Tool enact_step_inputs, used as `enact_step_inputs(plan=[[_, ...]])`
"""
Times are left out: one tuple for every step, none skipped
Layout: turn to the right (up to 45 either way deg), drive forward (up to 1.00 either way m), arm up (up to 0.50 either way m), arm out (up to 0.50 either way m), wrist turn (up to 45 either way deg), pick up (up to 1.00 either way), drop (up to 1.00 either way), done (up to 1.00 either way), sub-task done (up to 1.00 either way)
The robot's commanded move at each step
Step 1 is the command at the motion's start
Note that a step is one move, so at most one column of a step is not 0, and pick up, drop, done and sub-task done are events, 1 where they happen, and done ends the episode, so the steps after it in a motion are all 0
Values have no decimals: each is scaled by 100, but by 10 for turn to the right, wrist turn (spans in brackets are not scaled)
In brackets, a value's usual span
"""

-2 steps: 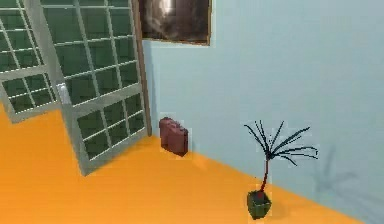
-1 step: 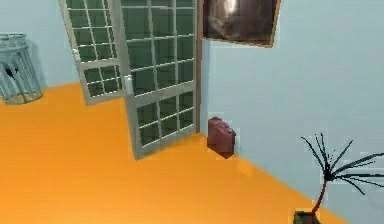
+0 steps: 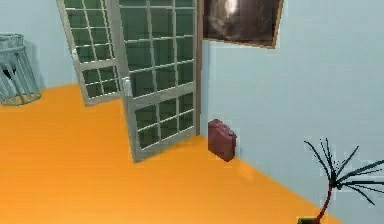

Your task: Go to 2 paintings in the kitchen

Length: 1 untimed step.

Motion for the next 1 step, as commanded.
enact_step_inputs(plan=[[-330,0,0,0,0,0,0,0,0]])
